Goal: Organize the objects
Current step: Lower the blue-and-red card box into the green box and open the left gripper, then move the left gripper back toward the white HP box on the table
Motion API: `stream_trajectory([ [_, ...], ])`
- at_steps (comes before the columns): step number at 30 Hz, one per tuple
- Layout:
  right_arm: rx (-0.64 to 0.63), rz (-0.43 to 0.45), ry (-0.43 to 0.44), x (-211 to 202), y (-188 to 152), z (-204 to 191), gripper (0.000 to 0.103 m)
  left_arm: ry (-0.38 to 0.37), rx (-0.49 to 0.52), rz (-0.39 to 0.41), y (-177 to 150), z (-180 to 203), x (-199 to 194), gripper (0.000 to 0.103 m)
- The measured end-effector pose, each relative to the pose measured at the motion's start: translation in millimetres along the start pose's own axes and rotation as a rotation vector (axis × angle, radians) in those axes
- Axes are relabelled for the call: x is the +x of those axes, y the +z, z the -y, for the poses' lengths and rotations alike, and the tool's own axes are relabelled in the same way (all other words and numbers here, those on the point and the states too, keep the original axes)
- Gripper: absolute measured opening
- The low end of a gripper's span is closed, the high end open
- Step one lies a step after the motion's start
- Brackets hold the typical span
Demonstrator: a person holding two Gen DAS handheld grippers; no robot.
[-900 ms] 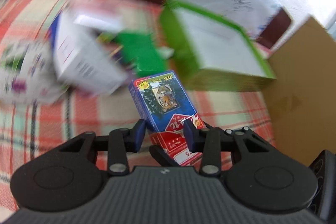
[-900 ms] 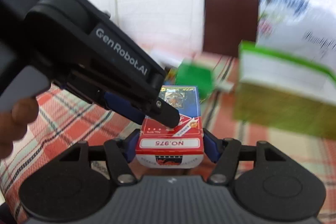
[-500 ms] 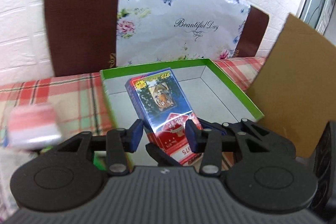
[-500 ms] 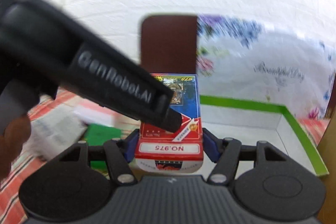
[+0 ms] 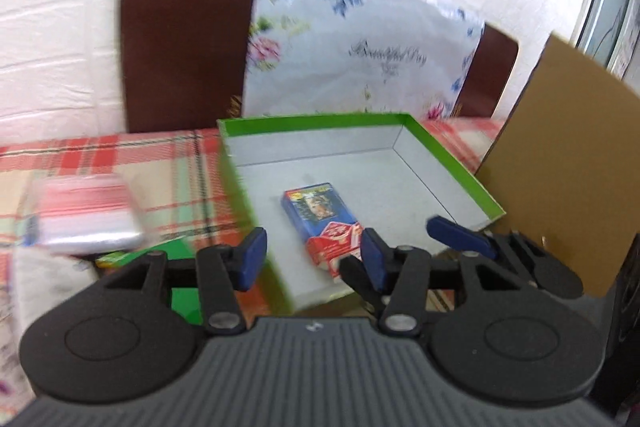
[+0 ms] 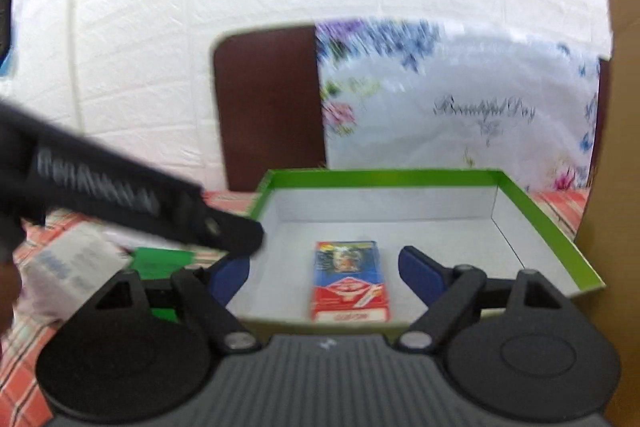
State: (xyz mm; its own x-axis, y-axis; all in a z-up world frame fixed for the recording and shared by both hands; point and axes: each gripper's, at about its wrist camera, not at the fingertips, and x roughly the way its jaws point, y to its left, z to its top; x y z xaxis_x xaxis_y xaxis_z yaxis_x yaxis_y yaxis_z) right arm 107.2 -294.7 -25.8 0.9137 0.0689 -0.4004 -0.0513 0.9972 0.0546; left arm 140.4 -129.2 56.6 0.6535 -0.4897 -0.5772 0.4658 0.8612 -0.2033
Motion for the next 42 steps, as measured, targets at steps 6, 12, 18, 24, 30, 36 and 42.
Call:
stream_trajectory([
  [6,-0.016,0.011,0.079,-42.8,-34.5,-43.0,0.085,0.117,-0.020,-0.011,-40.7,-23.6,-45.6,0.058],
  [12,0.012,-0.135,0.195,-53.4,-67.2,-78.6,0.084,0.229,-0.045,-0.068,-75.0,-42.0,-67.1,0.058],
  [18,-0.016,-0.149,0.207,-69.2,-69.2,-98.2,0.081,0.278,-0.066,-0.089,-95.3,-61.7,-78.3,0.060],
  [24,-0.046,-0.170,0.217,-71.8,-70.6,-113.2,0.074,0.328,-0.096,-0.101,-107.3,-77.9,-83.7,0.063],
  [30,-0.089,-0.187,0.241,-70.5,-71.9,-128.7,0.063,0.375,-0.114,-0.108,-118.0,-94.6,-88.7,0.064],
  [36,-0.133,-0.208,0.270,-64.4,-74.0,-144.8,0.057,0.428,-0.143,-0.119,-125.0,-115.5,-91.3,0.064],
  [42,-0.169,-0.219,0.286,-57.1,-73.4,-159.6,0.057,0.460,-0.171,-0.126,-130.6,-132.6,-92.5,0.065],
])
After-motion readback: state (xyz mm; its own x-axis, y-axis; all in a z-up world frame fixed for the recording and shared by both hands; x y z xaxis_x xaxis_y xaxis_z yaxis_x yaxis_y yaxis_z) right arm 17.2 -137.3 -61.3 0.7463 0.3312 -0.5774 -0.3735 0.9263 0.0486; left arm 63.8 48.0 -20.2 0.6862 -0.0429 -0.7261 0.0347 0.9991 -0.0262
